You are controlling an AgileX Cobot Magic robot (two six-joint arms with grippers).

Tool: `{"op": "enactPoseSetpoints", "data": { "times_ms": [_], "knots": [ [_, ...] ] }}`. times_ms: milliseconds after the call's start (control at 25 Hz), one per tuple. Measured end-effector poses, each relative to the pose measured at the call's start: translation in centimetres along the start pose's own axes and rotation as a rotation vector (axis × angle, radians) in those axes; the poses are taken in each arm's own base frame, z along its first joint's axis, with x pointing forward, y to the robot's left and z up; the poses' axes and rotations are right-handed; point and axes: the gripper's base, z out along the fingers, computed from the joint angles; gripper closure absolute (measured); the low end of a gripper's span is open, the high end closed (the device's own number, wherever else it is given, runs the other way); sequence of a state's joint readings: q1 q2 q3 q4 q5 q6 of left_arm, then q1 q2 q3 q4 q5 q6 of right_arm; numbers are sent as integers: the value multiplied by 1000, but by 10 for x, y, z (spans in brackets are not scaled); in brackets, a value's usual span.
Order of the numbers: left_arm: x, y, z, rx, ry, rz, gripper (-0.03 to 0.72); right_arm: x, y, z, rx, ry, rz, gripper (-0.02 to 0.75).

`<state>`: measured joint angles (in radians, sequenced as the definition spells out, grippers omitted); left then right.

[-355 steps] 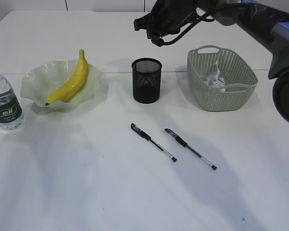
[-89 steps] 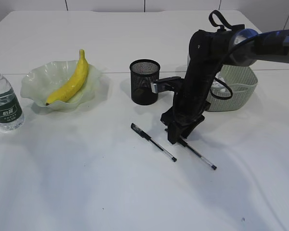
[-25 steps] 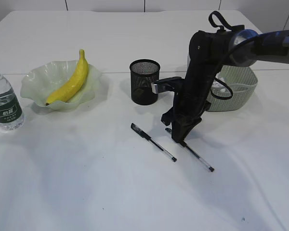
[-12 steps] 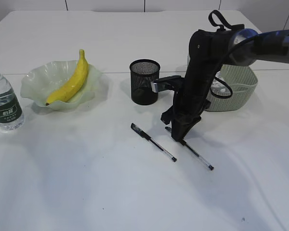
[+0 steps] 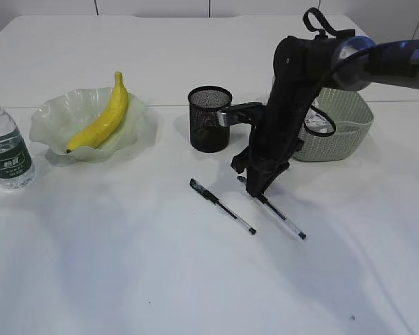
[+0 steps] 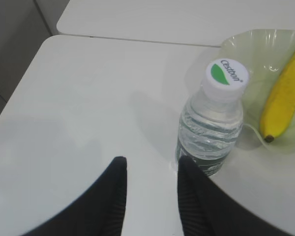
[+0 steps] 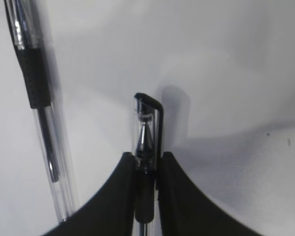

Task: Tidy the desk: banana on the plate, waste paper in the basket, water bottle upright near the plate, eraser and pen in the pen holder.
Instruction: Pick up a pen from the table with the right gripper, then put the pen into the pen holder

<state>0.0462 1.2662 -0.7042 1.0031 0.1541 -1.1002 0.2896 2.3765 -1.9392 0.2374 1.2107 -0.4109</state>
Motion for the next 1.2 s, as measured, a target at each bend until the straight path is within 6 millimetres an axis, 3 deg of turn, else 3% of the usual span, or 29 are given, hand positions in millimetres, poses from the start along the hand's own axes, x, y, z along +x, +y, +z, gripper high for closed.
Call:
{"op": "enactPoseSetpoints", "data": {
  "times_ms": [760,1200],
  "knots": [
    [0,0,0,0,0,0,452,-18,0,-27,31,-101,22,642],
    [0,0,0,0,0,2,452,-36,3,-66,70,-238,15,642]
  ]
}}
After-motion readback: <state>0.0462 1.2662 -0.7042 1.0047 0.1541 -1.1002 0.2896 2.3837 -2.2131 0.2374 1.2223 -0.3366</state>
